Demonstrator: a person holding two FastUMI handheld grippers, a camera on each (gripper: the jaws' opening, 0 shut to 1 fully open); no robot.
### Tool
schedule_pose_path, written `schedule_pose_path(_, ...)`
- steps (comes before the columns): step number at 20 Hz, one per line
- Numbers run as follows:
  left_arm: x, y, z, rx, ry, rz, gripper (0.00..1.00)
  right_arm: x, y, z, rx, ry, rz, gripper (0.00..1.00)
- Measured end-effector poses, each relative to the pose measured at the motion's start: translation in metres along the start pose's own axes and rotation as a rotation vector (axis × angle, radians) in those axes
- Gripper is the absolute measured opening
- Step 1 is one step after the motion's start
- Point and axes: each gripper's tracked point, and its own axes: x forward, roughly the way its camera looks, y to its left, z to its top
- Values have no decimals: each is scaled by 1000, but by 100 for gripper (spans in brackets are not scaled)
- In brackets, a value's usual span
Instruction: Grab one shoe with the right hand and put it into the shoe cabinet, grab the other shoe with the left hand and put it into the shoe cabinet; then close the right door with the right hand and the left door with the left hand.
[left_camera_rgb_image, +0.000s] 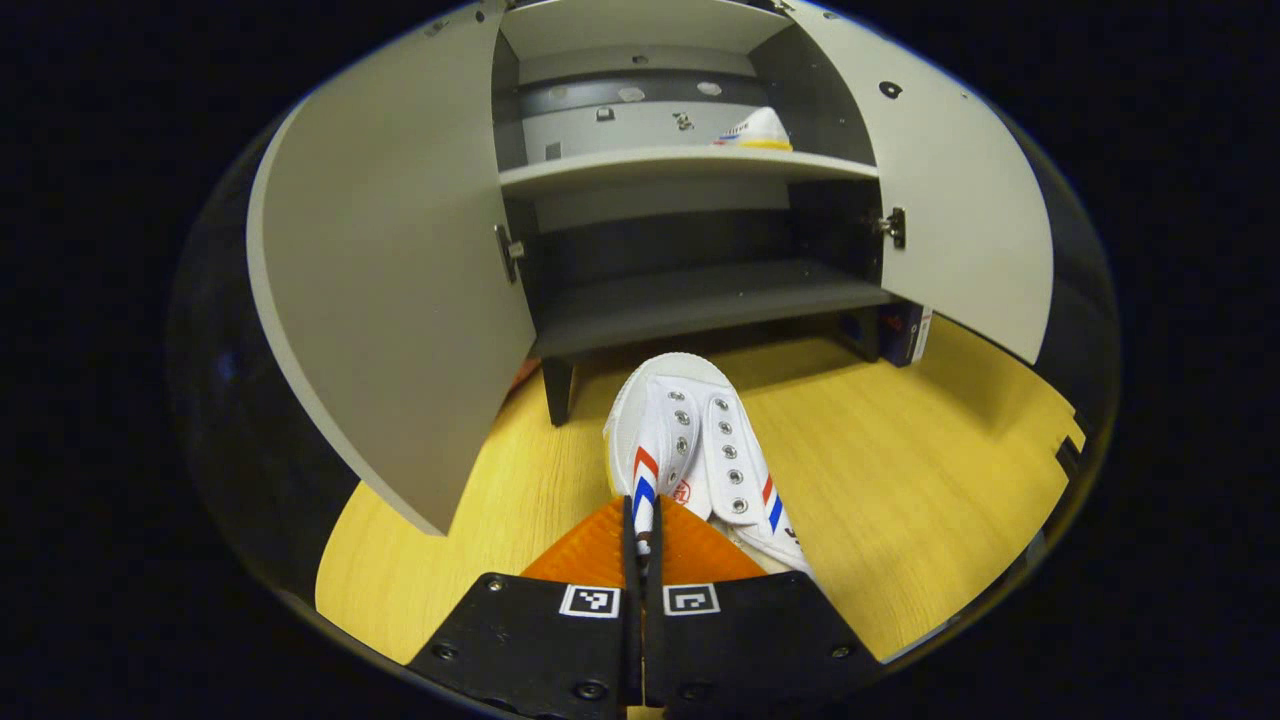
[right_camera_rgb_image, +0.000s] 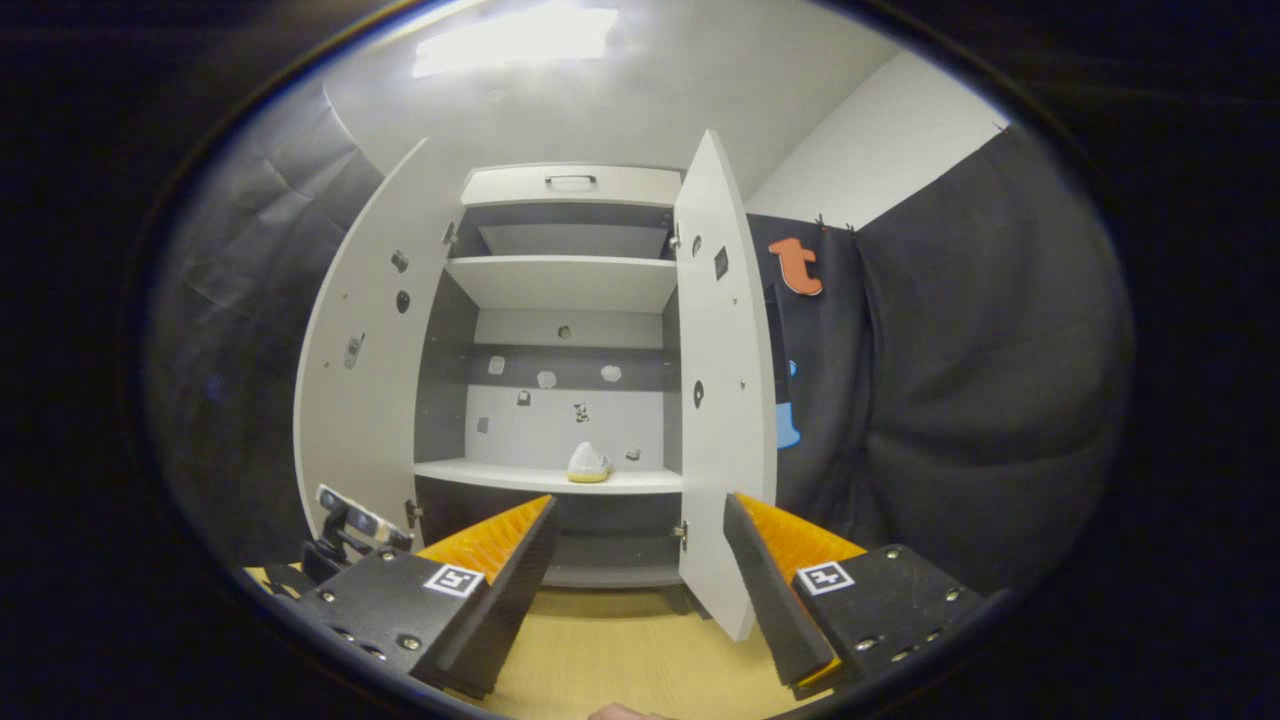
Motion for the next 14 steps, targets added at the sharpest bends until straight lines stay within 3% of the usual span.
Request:
schedule_pose_path(8,-108,10,123,15,-312,-11,2,-14,-6,26,19,-66,13,98)
schedule_pose_path(12,-128,26,121,-40,-362,-63,1,-25,-17,35,-5,-99,-4,98)
schedule_pose_path(14,-120,29,115,-54,-380,-78,2,-32,-14,34,11,-87,22,98)
